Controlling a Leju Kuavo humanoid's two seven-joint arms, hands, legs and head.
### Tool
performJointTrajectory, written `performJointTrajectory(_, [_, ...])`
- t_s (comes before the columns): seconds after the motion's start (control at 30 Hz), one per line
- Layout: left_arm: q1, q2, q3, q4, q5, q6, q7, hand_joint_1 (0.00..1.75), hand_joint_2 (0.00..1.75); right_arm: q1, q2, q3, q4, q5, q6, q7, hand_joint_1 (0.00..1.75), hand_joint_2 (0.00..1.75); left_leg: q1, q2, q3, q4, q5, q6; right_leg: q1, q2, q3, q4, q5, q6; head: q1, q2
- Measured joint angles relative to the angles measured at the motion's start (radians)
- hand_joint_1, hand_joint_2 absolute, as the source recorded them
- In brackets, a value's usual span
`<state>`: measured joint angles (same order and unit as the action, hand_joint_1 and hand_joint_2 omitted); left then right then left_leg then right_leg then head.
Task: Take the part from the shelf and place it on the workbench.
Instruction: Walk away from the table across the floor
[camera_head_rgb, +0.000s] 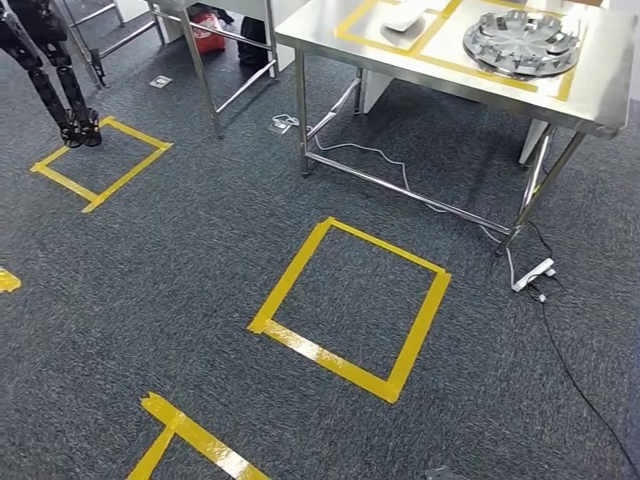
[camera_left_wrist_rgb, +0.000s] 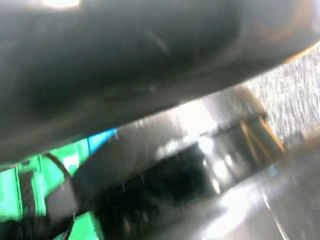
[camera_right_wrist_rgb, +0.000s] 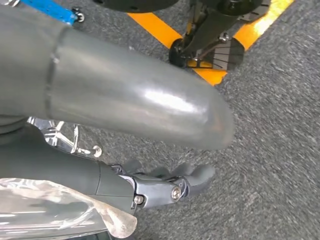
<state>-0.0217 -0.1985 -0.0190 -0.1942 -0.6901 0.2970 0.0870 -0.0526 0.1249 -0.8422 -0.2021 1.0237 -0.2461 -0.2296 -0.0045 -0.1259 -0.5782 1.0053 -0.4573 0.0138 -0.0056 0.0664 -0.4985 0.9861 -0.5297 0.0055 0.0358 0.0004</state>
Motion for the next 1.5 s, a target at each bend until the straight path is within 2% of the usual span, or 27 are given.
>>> performJointTrajectory(0.03, [0.001,0.0,0.001,0.0,0.001,0.0,0.0,0.0,0.0,0.0,0.002,0.0,0.0,0.0,0.0,0.0,0.0,0.0,-0.001,0.005,-0.004,0.003,-0.001,-0.006,-0.002,-0.013,0.003,-0.008,0.005,-0.002,0.0,0.0])
performJointTrajectory(0.1, [0.0,0.0,0.003,0.0,0.003,0.001,0.0,0.0,0.0,0.001,0.005,0.0,0.0,0.001,-0.003,-0.001,0.0,0.0,-0.003,0.05,-0.03,0.057,-0.037,-0.016,-0.009,-0.043,0.011,-0.025,0.015,-0.008,-0.009,0.0])
performJointTrajectory(0.17, [0.0,0.001,0.008,0.0,0.007,-0.001,0.0,0.0,0.0,0.004,0.005,0.0,0.0,0.001,-0.006,-0.001,0.0,0.0,0.003,0.1,-0.087,0.182,-0.103,-0.028,-0.01,-0.075,0.014,-0.029,0.015,-0.011,-0.019,0.0])
performJointTrajectory(0.23, [0.001,0.002,0.015,0.0,0.013,-0.005,-0.003,0.0,0.0,0.004,0.005,0.0,0.0,0.001,-0.005,0.0,0.0,0.0,0.015,0.113,-0.128,0.272,-0.129,-0.04,-0.011,-0.106,0.014,-0.028,0.011,-0.009,-0.022,0.0])
performJointTrajectory(0.27, [0.002,0.002,0.018,0.0,0.016,-0.006,-0.005,0.0,0.0,0.003,0.005,0.0,0.0,0.001,-0.004,0.0,0.0,0.0,0.021,0.118,-0.123,0.265,-0.115,-0.046,-0.013,-0.12,0.016,-0.027,0.009,-0.005,-0.022,0.0])
performJointTrajectory(0.3, [0.003,0.003,0.019,0.0,0.018,-0.007,-0.009,0.0,0.0,0.003,0.005,0.0,0.0,0.001,-0.002,0.0,0.0,0.0,0.026,0.125,-0.097,0.218,-0.084,-0.052,-0.017,-0.134,0.019,-0.026,0.005,0.0,-0.022,0.0])
performJointTrajectory(0.37, [0.002,0.004,0.021,0.0,0.02,-0.007,-0.014,0.0,0.0,0.002,0.004,0.0,0.0,0.001,0.0,-0.001,0.0,0.0,0.03,0.165,-0.023,0.08,-0.026,-0.062,-0.021,-0.156,0.024,-0.02,-0.006,0.018,-0.026,0.0])
performJointTrajectory(0.43, [0.001,0.002,0.023,0.0,0.021,-0.006,-0.015,0.0,0.0,0.001,0.003,0.0,0.0,0.0,0.001,-0.002,0.0,0.0,0.026,0.189,0.012,0.012,-0.014,-0.052,-0.018,-0.174,0.026,-0.015,-0.018,0.035,-0.03,0.0])
performJointTrajectory(0.5, [0.002,0.001,0.026,0.0,0.024,-0.004,-0.015,0.0,0.0,-0.003,0.002,0.0,0.0,0.0,0.001,-0.002,0.0,0.0,0.022,0.172,0.01,0.011,-0.021,-0.029,-0.017,-0.191,0.037,-0.017,-0.023,0.043,-0.028,0.0])
performJointTrajectory(0.57, [0.004,0.0,0.029,0.0,0.026,-0.001,-0.016,0.0,0.0,-0.006,0.002,0.0,0.0,0.0,0.0,-0.001,0.0,0.0,0.022,0.152,0.008,0.01,-0.019,-0.014,-0.023,-0.173,0.039,-0.003,-0.041,0.049,-0.024,0.0])
performJointTrajectory(0.6, [0.004,0.0,0.031,0.0,0.027,0.001,-0.017,0.0,0.0,-0.007,0.002,0.0,0.0,0.0,-0.001,-0.001,0.0,0.0,0.022,0.142,0.007,0.009,-0.017,-0.007,-0.024,-0.146,0.024,0.031,-0.066,0.051,-0.022,0.0])
performJointTrajectory(0.67, [0.003,-0.001,0.036,0.0,0.027,0.005,-0.019,0.0,0.0,-0.005,0.002,0.0,0.0,0.001,-0.003,0.0,0.0,0.0,0.018,0.12,0.005,0.009,-0.016,0.004,-0.022,-0.089,-0.042,0.165,-0.134,0.047,-0.017,0.0])
performJointTrajectory(0.73, [0.003,-0.002,0.041,0.0,0.027,0.006,-0.021,0.0,0.0,0.001,0.002,0.0,0.0,0.003,-0.004,0.002,0.0,0.0,0.012,0.091,0.004,0.009,-0.017,0.01,-0.016,-0.071,-0.109,0.284,-0.166,0.038,-0.014,0.0])
performJointTrajectory(0.77, [0.003,-0.002,0.042,0.0,0.027,0.006,-0.023,0.0,0.0,0.003,0.002,0.0,0.0,0.003,-0.005,0.003,0.0,0.0,0.008,0.076,0.005,0.009,-0.017,0.01,-0.012,-0.068,-0.121,0.293,-0.152,0.031,-0.013,0.0])
performJointTrajectory(0.8, [0.003,-0.002,0.043,0.0,0.027,0.006,-0.026,0.0,0.0,0.003,0.002,0.0,0.0,0.004,-0.006,0.003,0.0,0.0,0.005,0.06,0.007,0.01,-0.017,0.011,-0.008,-0.063,-0.114,0.258,-0.116,0.022,-0.013,0.0])
performJointTrajectory(0.87, [0.003,-0.004,0.045,0.0,0.027,0.007,-0.03,0.0,0.0,0.001,0.001,0.0,0.0,0.005,-0.008,0.003,0.0,0.0,0.0,0.031,0.01,0.01,-0.017,0.01,0.0,-0.024,-0.066,0.126,-0.033,0.0,-0.013,0.0])
performJointTrajectory(0.9, [0.002,-0.005,0.045,0.0,0.027,0.007,-0.031,0.0,0.0,0.001,0.0,0.0,0.0,0.006,-0.009,0.003,0.0,0.0,-0.001,0.018,0.009,0.011,-0.016,0.009,0.002,0.0,-0.045,0.069,-0.006,-0.009,-0.015,0.0])
performJointTrajectory(0.97, [0.001,-0.008,0.046,0.0,0.028,0.008,-0.032,0.0,0.0,0.001,-0.002,0.0,0.0,0.008,-0.01,0.004,0.0,0.0,0.003,-0.006,0.001,0.011,-0.013,0.003,0.004,0.025,-0.023,0.024,0.001,-0.016,-0.014,0.0])
performJointTrajectory(1.03, [0.002,-0.008,0.047,0.0,0.029,0.008,-0.032,0.0,0.0,-0.001,-0.001,0.0,0.0,0.011,-0.01,0.004,0.0,0.0,0.004,-0.018,-0.007,0.011,-0.009,-0.008,0.002,0.003,-0.011,0.007,0.004,-0.013,-0.01,0.0])
performJointTrajectory(1.1, [0.003,-0.007,0.048,0.0,0.029,0.008,-0.032,0.0,0.0,0.0,0.001,0.0,0.0,0.014,-0.01,0.004,0.0,0.0,0.0,0.031,-0.021,0.043,-0.031,-0.021,-0.004,-0.026,0.0,-0.011,0.011,-0.012,-0.015,0.0])
performJointTrajectory(1.17, [0.002,-0.006,0.05,0.0,0.03,0.008,-0.032,0.0,0.0,0.004,0.002,-0.001,0.0,0.015,-0.01,0.004,0.0,0.0,0.001,0.095,-0.069,0.148,-0.09,-0.034,-0.005,-0.06,0.009,-0.019,0.01,-0.014,-0.022,0.0])
performJointTrajectory(1.23, [0.002,-0.005,0.052,0.0,0.03,0.007,-0.033,0.0,0.0,0.005,0.001,-0.001,0.0,0.017,-0.01,0.005,0.0,0.0,0.009,0.112,-0.124,0.263,-0.133,-0.045,-0.004,-0.095,0.012,-0.018,0.006,-0.015,-0.023,0.0])
performJointTrajectory(1.27, [0.003,-0.004,0.053,0.0,0.031,0.007,-0.033,0.0,0.0,0.004,0.002,-0.001,0.0,0.018,-0.01,0.006,0.0,0.0,0.013,0.115,-0.132,0.279,-0.129,-0.05,-0.004,-0.111,0.014,-0.018,0.003,-0.014,-0.023,0.0])
performJointTrajectory(1.33, [0.004,-0.003,0.055,0.0,0.032,0.007,-0.034,0.0,0.0,0.003,0.002,-0.001,0.0,0.019,-0.01,0.006,0.0,0.0,0.017,0.13,-0.09,0.198,-0.071,-0.054,-0.005,-0.14,0.022,-0.018,-0.004,-0.009,-0.024,0.0])
performJointTrajectory(1.4, [0.003,-0.002,0.059,0.0,0.033,0.008,-0.036,0.0,0.0,0.003,0.002,-0.001,0.0,0.02,-0.009,0.006,0.0,0.0,0.013,0.176,-0.021,0.068,-0.02,-0.049,-0.002,-0.163,0.028,-0.016,-0.015,0.003,-0.025,0.0])
performJointTrajectory(1.47, [0.002,-0.003,0.062,0.0,0.034,0.008,-0.036,0.0,0.0,0.002,0.002,-0.001,0.0,0.02,-0.009,0.006,0.0,0.0,0.006,0.202,0.007,0.011,-0.013,-0.032,0.004,-0.184,0.031,-0.015,-0.026,0.015,-0.023,0.0])
performJointTrajectory(1.5, [0.003,-0.003,0.062,0.0,0.034,0.009,-0.036,0.0,0.0,0.0,0.002,-0.001,0.0,0.02,-0.01,0.006,0.0,0.0,0.004,0.192,0.006,0.009,-0.015,-0.023,0.005,-0.195,0.036,-0.015,-0.029,0.019,-0.021,0.0])
